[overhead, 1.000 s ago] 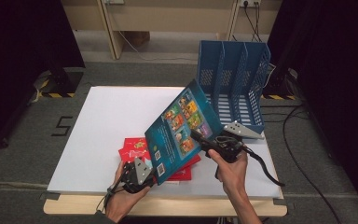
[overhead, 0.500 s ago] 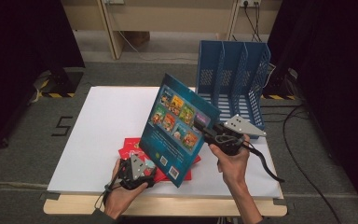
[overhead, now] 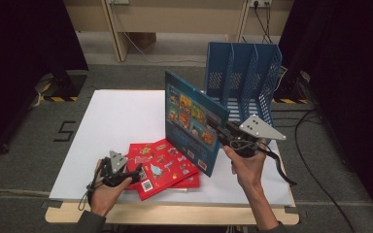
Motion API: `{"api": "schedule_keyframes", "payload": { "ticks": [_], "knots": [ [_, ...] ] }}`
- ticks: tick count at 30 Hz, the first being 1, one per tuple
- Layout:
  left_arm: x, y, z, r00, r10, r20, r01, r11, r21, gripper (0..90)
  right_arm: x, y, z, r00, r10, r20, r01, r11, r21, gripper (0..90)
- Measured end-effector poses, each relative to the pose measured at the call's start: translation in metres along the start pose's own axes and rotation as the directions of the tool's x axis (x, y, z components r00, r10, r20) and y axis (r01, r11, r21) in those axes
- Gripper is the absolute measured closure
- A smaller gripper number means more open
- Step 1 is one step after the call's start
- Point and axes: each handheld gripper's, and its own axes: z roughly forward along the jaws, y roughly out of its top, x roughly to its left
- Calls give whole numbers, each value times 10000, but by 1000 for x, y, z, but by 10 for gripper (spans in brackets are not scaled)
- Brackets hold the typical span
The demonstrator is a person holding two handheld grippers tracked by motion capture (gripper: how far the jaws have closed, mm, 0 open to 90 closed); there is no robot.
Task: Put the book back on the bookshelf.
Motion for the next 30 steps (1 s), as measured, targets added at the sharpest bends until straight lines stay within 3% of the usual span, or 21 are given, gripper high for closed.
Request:
{"api": "schedule_keyframes", "payload": {
  "ticks": [7, 8, 10, 15, 20, 30],
  "knots": [
    [31, -7, 2, 9973, -646, -361, 653, 9977, 191, 169, 5, -4, -2, 9992, 136, -378, -131, 9998, 125, 797],
    [35, -9, 2, 9964, -751, -398, 761, 9968, 246, 169, 7, -6, -1, 9991, -14, -415, 22, 9998, 199, 787],
    [47, -15, 5, 9936, -1029, -472, 1053, 9932, 502, 168, 8, -10, -1, 9989, 64, -469, -46, 9992, 385, 780],
    [60, -23, 10, 9888, -1346, -643, 1399, 9864, 862, 167, 8, -19, 1, 9987, 141, -489, -117, 9988, 478, 775],
    [62, -28, 15, 9908, -1235, -560, 1301, 9821, 1361, 163, 8, -30, 5, 9985, 161, -523, -120, 9969, 775, 768],
    [62, -32, 20, 9930, -1088, -466, 1153, 9779, 1746, 163, 5, -49, 13, 9989, 124, -459, -80, 9956, 932, 764]
  ]
}}
